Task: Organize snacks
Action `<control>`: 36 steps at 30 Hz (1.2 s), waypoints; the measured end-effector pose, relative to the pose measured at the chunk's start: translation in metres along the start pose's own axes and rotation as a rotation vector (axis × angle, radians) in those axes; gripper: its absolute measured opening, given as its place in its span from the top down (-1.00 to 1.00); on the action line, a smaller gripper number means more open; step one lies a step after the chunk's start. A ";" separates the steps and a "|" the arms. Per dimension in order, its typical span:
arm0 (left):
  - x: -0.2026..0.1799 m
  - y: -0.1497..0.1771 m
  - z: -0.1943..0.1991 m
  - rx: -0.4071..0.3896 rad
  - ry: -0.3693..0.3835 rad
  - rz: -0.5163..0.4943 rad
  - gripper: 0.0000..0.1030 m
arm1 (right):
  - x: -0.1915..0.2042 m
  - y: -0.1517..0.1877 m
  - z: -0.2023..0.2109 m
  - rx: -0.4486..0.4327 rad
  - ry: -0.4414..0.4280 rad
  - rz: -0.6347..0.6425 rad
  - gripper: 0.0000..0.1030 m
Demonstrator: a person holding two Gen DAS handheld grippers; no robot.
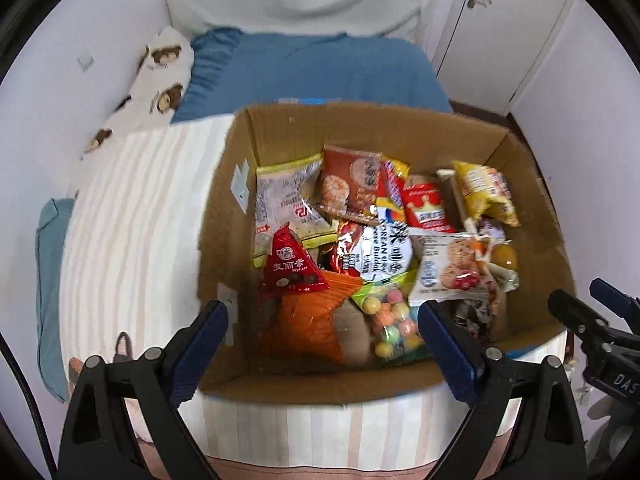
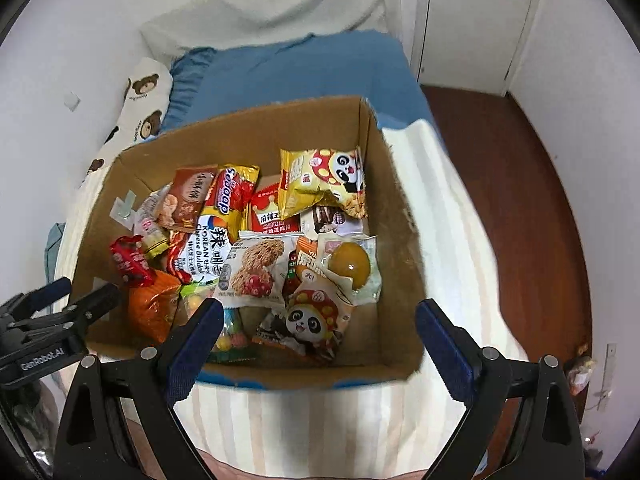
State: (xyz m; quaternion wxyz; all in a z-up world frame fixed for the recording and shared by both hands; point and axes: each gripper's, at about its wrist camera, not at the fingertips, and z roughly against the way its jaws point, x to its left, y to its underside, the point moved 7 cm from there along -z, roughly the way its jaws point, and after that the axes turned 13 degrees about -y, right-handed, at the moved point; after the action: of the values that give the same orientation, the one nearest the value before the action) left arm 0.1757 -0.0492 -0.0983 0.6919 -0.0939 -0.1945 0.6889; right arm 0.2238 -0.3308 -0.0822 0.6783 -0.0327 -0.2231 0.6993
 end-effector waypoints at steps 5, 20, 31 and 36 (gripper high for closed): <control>0.006 0.014 0.045 -0.093 0.012 0.011 -0.89 | 0.010 0.017 0.040 -0.087 0.012 0.032 -0.91; 0.021 0.061 0.164 -0.312 0.018 0.018 -0.89 | 0.051 0.070 0.185 -0.336 0.033 0.146 -0.91; 0.036 0.082 0.217 -0.414 -0.005 0.051 -0.89 | 0.062 0.101 0.256 -0.431 0.018 0.140 -0.91; 0.040 0.089 0.233 -0.440 -0.002 0.062 -0.89 | 0.068 0.109 0.278 -0.460 0.023 0.153 -0.91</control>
State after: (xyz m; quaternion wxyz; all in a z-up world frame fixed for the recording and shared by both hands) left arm -0.0003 -0.0388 0.0831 0.6333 -0.2477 -0.3377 0.6508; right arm 0.0200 -0.3371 0.1465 0.6005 -0.2111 -0.3658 0.6790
